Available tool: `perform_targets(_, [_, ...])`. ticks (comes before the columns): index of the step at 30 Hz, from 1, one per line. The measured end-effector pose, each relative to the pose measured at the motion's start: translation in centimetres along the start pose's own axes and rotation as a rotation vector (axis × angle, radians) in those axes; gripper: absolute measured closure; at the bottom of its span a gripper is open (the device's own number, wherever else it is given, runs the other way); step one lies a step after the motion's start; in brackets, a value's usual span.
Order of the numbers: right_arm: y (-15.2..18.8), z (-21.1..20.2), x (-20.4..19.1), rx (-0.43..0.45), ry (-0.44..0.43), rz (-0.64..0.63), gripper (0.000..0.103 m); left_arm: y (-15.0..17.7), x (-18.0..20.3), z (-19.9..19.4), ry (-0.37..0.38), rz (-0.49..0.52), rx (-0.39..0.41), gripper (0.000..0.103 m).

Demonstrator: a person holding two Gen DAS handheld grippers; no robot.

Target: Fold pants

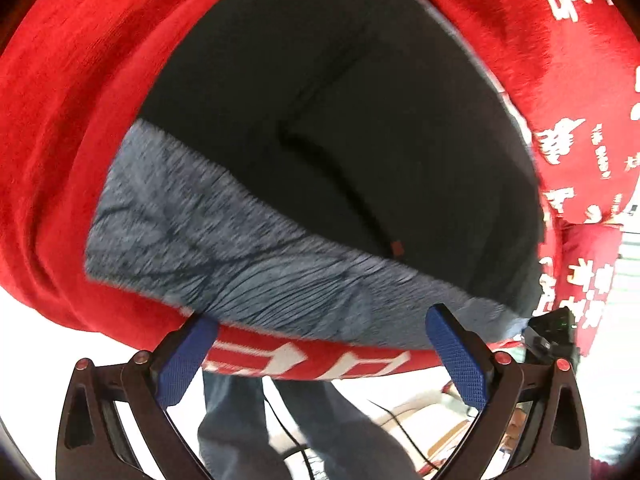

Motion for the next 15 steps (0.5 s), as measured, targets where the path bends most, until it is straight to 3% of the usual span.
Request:
perform_targets(6, [-0.4,-0.4,1.3,0.043,-0.084,0.051,0.019,-0.6,0.4,0.5,-0.008,0.010,0.015,0.001])
perform_targets(9, [0.0,-0.7,1.7,0.072,-0.128,0.127,0.026,-0.3,-0.2,-0.1,-0.047,0.011,0.024,0.013])
perform_targets(11, [-0.3,-1.1,1.6,0.096,-0.164,0.185,0.090,-0.4,-0.2,-0.3,-0.069,0.019,0.031,0.025])
perform_targets(13, [-0.7,-1.6,1.2,0.121,-0.159,0.204,0.095,-0.5,-0.7,-1.5,-0.062,0.038,0.036,0.048])
perform_targets(15, [-1.2,-2.3,-0.1,0.140,-0.115,0.139,0.096,-0.9,-0.5,-2.2,-0.016,0.039,0.032,0.066])
Point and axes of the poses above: each gripper's, at about its wrist camera, not at the fingertips, and z roughly the way its jaws point, x to its right, y to its underside, the point moved 6 cm from there along z, roughly the way its jaws point, and after that the axes turned 12 degrees about y, right-handed, at the moved point
